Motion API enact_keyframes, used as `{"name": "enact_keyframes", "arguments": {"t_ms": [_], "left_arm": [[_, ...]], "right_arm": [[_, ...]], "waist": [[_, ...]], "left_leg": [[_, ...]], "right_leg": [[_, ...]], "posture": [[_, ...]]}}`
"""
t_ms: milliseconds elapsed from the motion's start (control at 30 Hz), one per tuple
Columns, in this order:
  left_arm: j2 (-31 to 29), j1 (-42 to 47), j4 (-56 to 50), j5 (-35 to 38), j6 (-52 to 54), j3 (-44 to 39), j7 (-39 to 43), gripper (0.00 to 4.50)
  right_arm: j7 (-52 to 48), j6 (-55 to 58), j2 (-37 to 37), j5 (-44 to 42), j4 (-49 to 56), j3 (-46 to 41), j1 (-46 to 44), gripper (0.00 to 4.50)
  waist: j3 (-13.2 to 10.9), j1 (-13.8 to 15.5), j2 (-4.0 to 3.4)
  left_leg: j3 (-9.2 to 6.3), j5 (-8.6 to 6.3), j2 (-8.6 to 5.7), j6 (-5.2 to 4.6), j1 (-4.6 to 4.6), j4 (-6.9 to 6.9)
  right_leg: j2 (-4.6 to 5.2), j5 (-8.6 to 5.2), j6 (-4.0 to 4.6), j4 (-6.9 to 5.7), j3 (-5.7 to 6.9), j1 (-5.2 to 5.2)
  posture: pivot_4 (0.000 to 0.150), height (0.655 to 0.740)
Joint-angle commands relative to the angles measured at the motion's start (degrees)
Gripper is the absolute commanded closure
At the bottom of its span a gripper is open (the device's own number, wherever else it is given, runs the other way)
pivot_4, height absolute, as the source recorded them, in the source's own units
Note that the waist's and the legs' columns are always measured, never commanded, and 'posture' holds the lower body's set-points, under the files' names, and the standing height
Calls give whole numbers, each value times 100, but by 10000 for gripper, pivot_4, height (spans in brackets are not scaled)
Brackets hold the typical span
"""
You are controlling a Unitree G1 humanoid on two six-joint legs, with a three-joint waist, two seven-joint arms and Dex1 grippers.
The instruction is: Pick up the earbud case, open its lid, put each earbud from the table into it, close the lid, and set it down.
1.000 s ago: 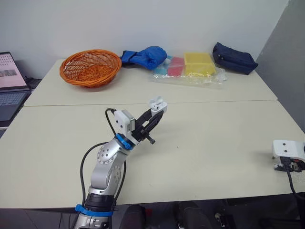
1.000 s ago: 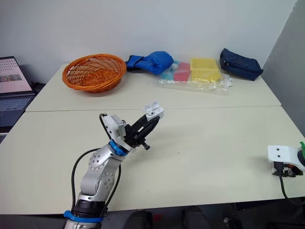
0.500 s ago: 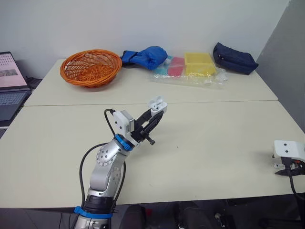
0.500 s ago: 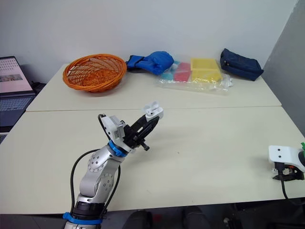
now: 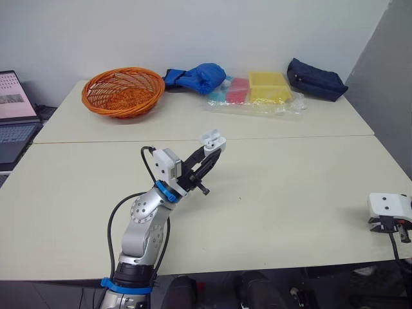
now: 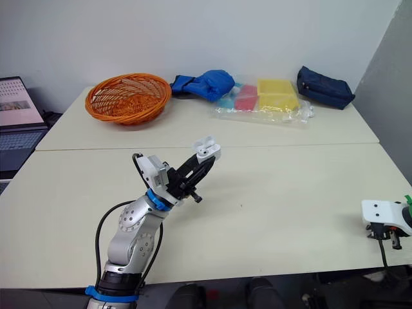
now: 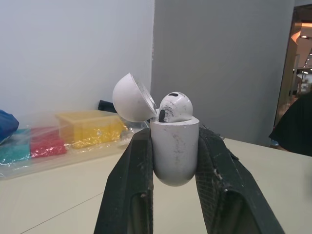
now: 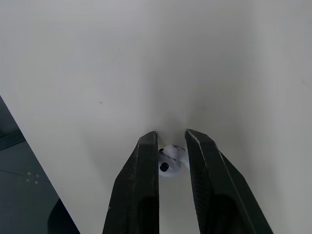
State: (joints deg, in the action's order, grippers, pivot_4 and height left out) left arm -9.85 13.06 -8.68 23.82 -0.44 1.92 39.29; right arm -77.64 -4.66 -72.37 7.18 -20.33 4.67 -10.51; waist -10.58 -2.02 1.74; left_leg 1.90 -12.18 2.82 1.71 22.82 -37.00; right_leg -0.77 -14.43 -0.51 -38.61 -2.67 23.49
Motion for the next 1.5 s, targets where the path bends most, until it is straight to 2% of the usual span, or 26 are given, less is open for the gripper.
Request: {"name": "enact_keyframes", "arguments": {"t_ms": [33,267,367,467,733,1133,1500], "left_arm": [[-10,92,-138,46,-69,-20,-5,37293],[7,62,-130,42,-80,-5,-1,37293],[14,47,-146,39,-79,7,-3,37293],[-2,57,-114,46,-84,-15,12,37293],[59,52,-115,29,-94,13,-36,37293],[44,23,-143,30,-82,-7,-22,37293],[33,-31,-221,34,-64,13,-51,37293]], "right_arm": [[51,-62,-41,4,-30,-30,26,36382],[-40,-83,-27,-219,181,-155,17,36382],[-34,-28,-66,-315,325,-220,113,31065],[-65,-46,-202,-389,492,-346,347,20700],[143,-681,-497,-163,103,-286,593,20700],[409,-2346,-389,516,-843,284,-362,20700],[272,-2695,-337,483,-993,491,-487,20700]], "waist": [[0,0,1],[-1,0,1],[0,0,0],[0,19,-2],[0,16,-2],[1,14,-6],[2,12,-7]], "left_leg": [[0,0,0,0,0,0],[-2,0,-1,0,-1,1],[-2,0,-1,0,-1,3],[-6,0,-1,0,2,7],[-1,0,-6,0,3,4],[-2,0,-7,0,4,8],[-1,0,-7,0,1,5]], "right_leg": [[0,0,-1,1,0,-1],[1,1,-1,0,1,-1],[0,1,-1,-1,2,0],[0,0,-2,-1,6,1],[8,-3,-6,2,3,1],[7,-7,-8,2,4,2],[8,-6,-8,-3,1,1]], "posture": [[1500,7400],[1500,7400],[1500,7400],[1500,7400],[1500,7400],[1500,7400],[1500,7400]]}}
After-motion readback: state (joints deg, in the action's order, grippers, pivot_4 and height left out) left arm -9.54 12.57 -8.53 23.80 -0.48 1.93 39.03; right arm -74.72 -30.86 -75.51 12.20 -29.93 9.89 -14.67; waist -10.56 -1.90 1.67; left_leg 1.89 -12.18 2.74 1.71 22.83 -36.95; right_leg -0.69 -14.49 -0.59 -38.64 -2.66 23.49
